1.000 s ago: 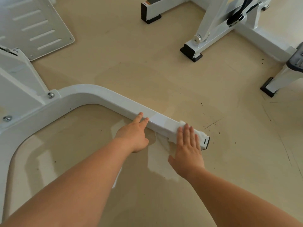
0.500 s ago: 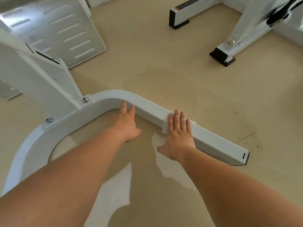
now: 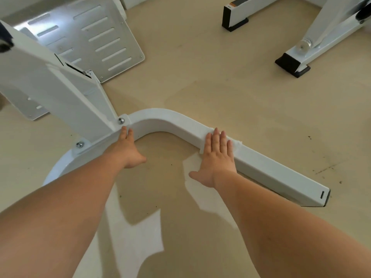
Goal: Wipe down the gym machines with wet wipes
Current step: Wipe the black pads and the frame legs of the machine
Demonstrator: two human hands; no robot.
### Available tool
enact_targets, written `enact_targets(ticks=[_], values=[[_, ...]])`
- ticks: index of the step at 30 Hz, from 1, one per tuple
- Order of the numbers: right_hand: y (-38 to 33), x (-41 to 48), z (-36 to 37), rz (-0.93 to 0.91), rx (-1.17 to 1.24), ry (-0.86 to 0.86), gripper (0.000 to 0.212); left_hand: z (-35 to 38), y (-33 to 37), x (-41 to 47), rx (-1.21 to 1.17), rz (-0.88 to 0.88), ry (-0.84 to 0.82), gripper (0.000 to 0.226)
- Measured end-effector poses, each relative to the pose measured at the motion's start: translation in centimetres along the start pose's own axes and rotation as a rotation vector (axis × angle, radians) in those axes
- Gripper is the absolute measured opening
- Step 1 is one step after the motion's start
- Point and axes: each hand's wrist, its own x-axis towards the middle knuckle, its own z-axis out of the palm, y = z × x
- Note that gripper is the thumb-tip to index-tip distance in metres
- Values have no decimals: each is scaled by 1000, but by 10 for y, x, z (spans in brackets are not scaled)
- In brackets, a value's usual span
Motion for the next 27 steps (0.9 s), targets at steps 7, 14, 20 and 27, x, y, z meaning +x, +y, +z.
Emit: enact_targets(ticks=[7,14,20,27], values=[[0,29,-15,-259,-98,-20,133,-6,7,-1,-35,-27,26,119],[38,-24,16,-46,-88,132,111,13,74,-43,88,286,112,95],[40,-22,-31,-277,440,174,100,49,150,-85,89,574,243,85],[83,-54,4,-41,44,120,90,73,179,-90,196,558,58,92]])
